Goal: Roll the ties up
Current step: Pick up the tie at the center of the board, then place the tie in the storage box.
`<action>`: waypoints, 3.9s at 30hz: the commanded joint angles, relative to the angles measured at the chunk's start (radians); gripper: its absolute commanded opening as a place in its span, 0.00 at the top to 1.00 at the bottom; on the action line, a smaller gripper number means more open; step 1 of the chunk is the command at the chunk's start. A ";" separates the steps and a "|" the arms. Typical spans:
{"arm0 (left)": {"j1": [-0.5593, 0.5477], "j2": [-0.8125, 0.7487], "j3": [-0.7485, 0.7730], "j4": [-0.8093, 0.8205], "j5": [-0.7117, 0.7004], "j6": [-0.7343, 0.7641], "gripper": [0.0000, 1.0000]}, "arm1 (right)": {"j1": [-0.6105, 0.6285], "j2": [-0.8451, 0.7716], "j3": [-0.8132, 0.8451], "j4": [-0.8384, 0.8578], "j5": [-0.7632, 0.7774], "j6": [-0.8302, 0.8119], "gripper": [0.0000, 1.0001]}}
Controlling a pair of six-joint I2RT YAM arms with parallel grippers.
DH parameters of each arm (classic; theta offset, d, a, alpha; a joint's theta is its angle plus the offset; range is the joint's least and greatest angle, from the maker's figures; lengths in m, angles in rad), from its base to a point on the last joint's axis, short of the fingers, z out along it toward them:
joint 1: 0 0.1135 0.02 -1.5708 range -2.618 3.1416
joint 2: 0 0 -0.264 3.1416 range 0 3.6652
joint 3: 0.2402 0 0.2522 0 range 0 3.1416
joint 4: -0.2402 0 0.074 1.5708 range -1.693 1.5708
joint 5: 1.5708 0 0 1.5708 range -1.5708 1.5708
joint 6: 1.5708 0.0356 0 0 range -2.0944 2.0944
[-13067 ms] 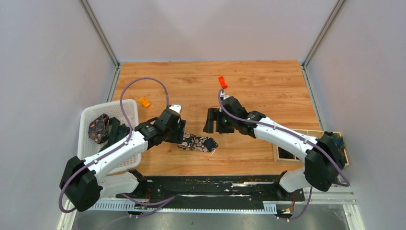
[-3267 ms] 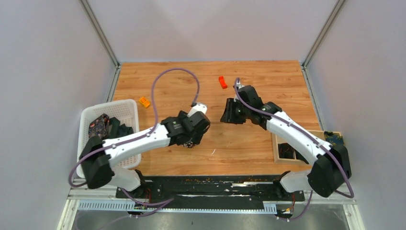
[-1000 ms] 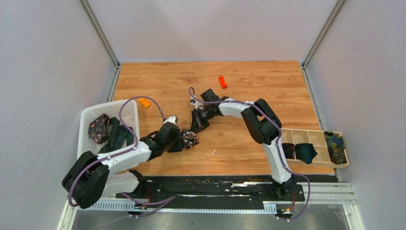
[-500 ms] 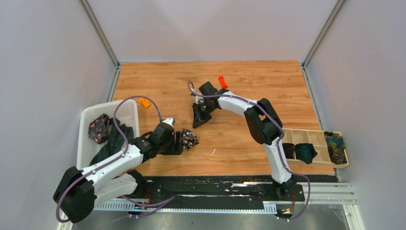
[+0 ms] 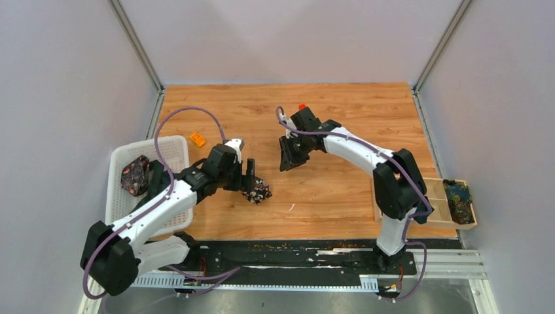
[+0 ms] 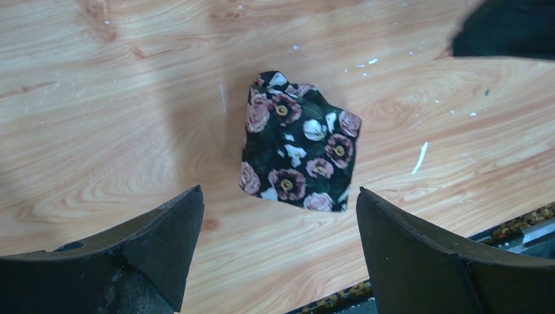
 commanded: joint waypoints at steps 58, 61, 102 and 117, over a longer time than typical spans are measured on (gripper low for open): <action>0.066 0.093 -0.012 0.360 0.397 -0.097 0.67 | -0.001 -0.821 -0.249 -0.046 0.517 0.089 0.70; 0.027 0.137 0.051 0.371 0.395 -0.091 0.68 | -0.001 -0.952 -0.292 -0.004 0.577 0.081 0.66; -0.051 -0.028 0.286 0.737 0.655 -0.506 0.71 | -0.003 -1.061 -0.632 0.717 -0.078 0.548 0.01; -0.051 -0.036 0.215 0.797 0.663 -0.537 0.71 | -0.004 -1.013 -0.589 0.795 -0.109 0.569 0.12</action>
